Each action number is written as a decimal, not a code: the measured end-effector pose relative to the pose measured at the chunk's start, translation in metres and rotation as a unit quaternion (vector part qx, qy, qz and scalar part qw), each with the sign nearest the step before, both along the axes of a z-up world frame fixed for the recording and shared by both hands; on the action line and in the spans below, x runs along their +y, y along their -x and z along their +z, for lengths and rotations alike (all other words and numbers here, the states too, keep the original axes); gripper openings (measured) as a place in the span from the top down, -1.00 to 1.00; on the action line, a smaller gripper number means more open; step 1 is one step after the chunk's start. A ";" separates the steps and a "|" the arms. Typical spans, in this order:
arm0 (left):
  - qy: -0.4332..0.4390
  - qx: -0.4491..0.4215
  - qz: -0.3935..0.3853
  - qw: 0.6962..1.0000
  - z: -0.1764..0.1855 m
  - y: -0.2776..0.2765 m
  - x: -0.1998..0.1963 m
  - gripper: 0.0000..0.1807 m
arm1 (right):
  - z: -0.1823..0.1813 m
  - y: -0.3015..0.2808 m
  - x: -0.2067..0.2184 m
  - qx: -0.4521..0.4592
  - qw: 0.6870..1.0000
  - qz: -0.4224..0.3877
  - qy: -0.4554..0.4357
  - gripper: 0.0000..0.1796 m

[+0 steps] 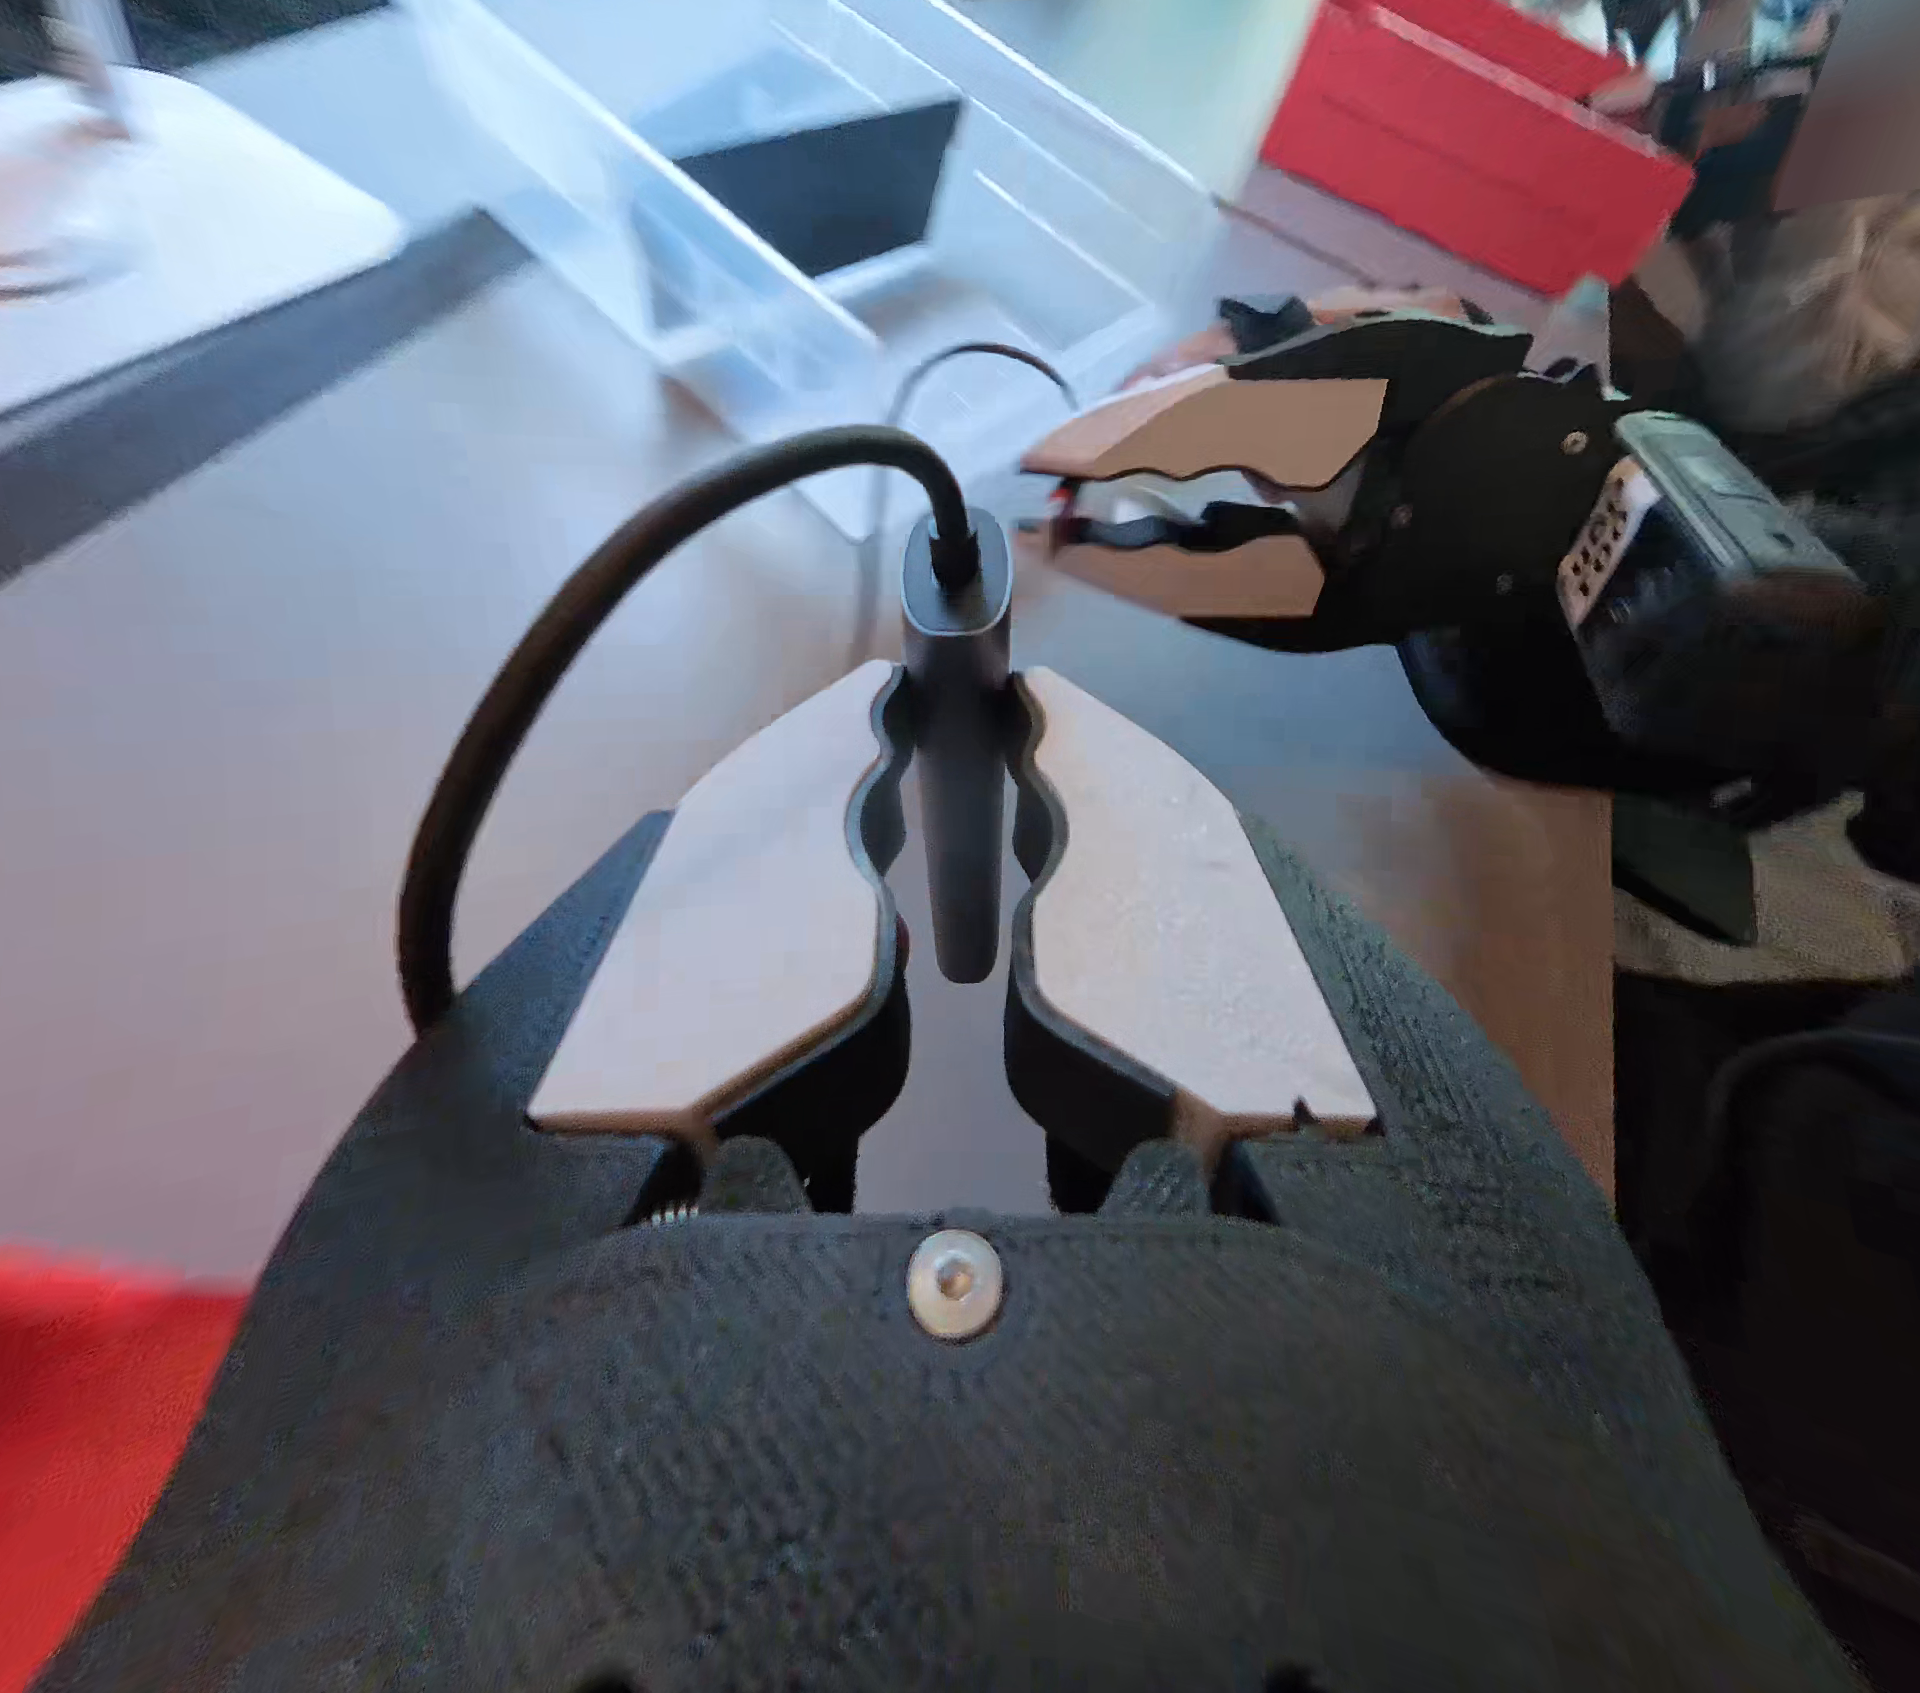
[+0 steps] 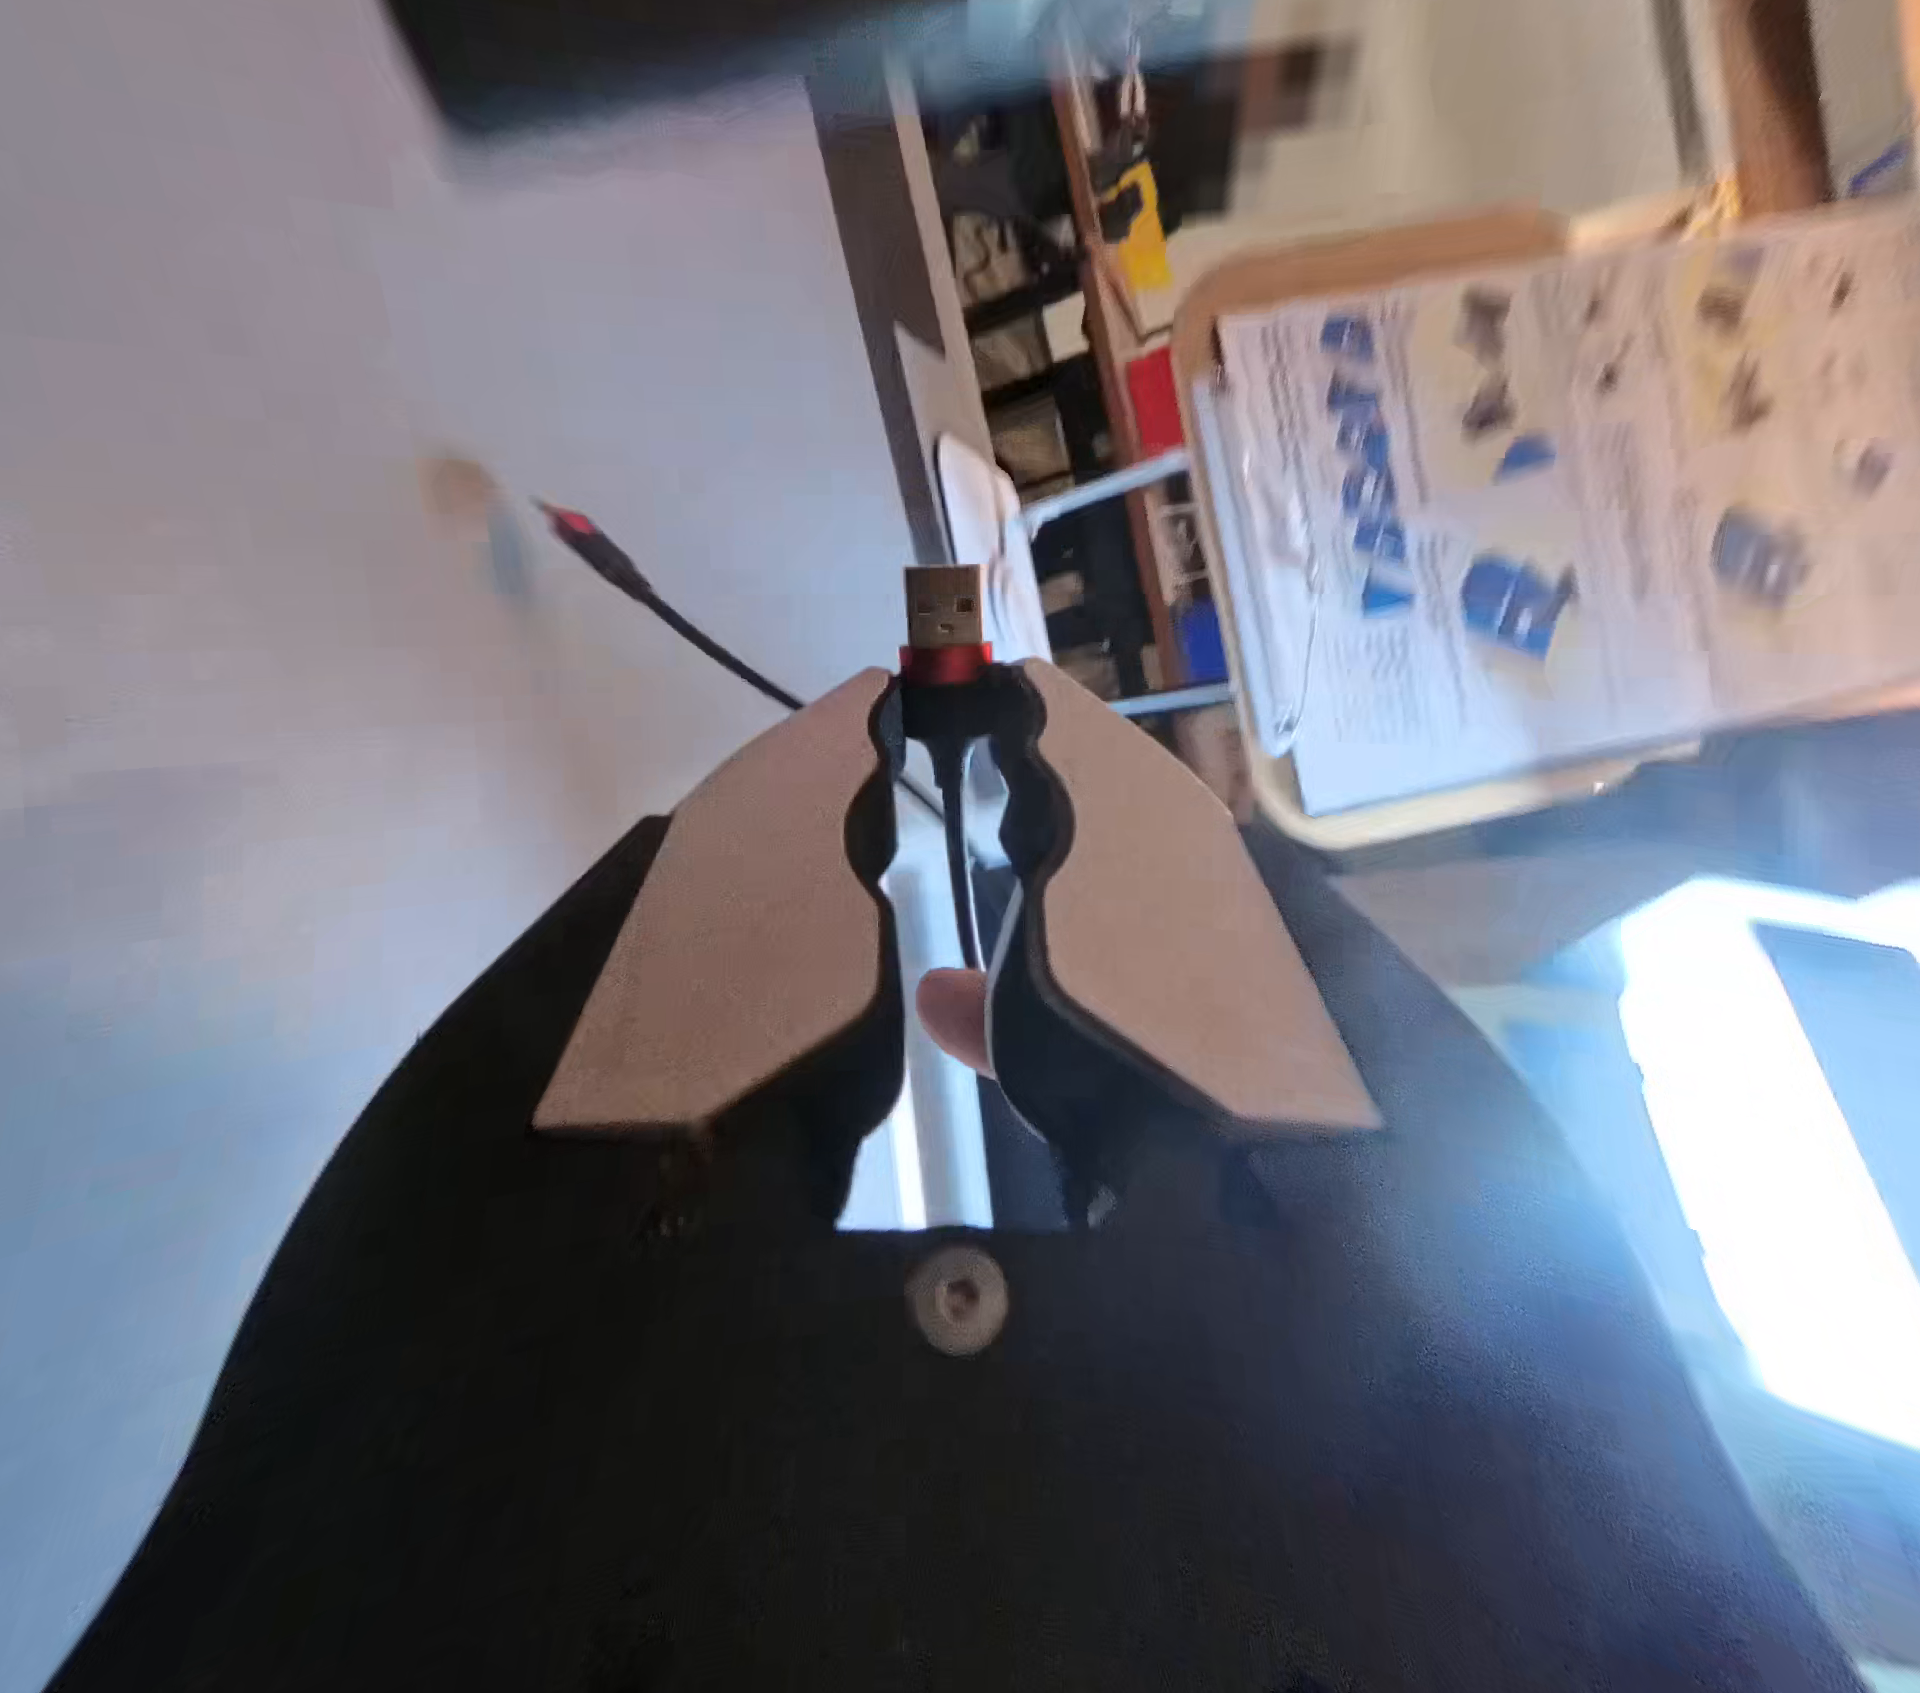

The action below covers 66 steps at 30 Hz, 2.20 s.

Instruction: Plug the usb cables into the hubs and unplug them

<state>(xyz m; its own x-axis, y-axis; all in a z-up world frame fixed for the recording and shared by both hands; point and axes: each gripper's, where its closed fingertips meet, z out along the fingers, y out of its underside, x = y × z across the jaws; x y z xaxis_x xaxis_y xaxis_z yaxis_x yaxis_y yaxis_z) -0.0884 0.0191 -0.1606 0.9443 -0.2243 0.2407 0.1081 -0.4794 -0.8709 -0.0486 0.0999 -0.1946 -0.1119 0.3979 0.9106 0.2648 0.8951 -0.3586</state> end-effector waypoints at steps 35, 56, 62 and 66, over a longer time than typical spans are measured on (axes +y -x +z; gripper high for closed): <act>-0.027 -0.055 -0.019 0.998 -0.056 -0.006 -0.007 0.82 | 0.010 -0.023 0.167 -0.109 0.891 -0.194 0.397 0.63; -0.065 0.052 -0.136 0.987 -0.060 -0.065 -0.010 0.81 | -0.003 -0.012 -0.106 -0.288 0.801 0.253 0.460 0.82; -0.156 0.005 -0.098 0.983 -0.013 -0.046 -0.016 0.69 | 0.080 -0.012 -0.035 -0.185 0.877 0.205 0.393 0.82; -0.148 -0.025 -0.061 0.987 -0.016 -0.025 -0.014 0.63 | 0.126 0.006 0.062 -0.139 0.942 0.074 0.297 0.82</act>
<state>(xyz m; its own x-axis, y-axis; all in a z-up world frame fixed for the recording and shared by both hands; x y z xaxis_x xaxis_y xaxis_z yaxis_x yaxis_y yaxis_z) -0.0634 0.0048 -0.1770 0.8948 -0.4025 0.1932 0.1122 -0.2161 -0.9699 -0.0543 0.1622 -0.0689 -0.4072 0.7893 0.4595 0.3108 0.5928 -0.7429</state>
